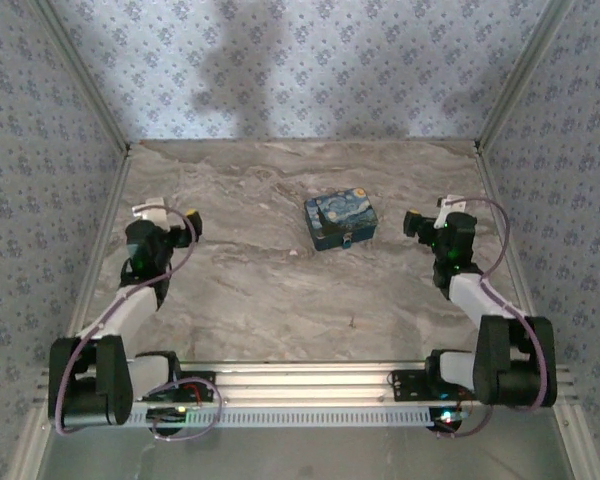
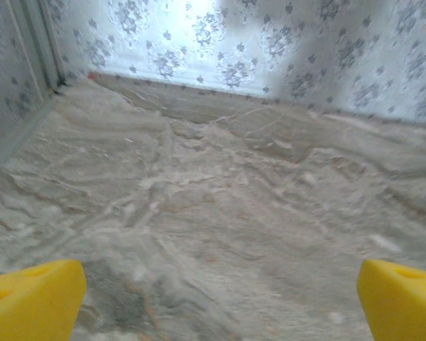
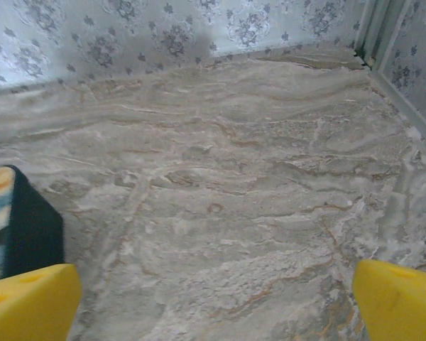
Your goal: Unlock the padlock with the key
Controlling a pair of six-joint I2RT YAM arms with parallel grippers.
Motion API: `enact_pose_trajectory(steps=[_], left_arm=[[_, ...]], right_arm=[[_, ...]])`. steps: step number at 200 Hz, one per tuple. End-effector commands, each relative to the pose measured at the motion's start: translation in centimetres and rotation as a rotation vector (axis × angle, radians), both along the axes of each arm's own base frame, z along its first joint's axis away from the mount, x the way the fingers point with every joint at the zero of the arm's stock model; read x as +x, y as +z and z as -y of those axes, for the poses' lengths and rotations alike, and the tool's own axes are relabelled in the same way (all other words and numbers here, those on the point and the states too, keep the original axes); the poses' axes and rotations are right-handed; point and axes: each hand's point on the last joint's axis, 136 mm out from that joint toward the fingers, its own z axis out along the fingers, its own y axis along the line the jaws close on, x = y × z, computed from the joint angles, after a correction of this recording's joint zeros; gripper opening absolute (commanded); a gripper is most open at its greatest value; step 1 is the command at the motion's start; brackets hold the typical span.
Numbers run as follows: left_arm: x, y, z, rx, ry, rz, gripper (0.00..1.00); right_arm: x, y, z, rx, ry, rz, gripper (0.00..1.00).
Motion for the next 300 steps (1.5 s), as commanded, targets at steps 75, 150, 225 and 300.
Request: enact_pose_trajectory(steps=[75,150,225,300], left_arm=[[-5.2,-0.3,10.8,-0.501,-0.275,-0.292,0.98],[-6.5,-2.0,16.1,-0.475,-0.382,-0.327,0.97],[-6.2,-2.6,17.5,-0.449,-0.404,-0.349,0.98],[-6.3,-2.7,17.4,-0.439,-0.4,-0.353,0.98]], right_arm=[[-8.7,-2.9,-9.8,0.239,0.117,-0.461,0.96],[-16.7,-8.9,-15.6,0.215,0.257,-0.788,0.8],[-21.9,-11.8,-20.4,0.055,0.404,-1.004,0.64],[-23.8,-13.0,-21.0,-0.016,0.417,-1.088,0.46]])
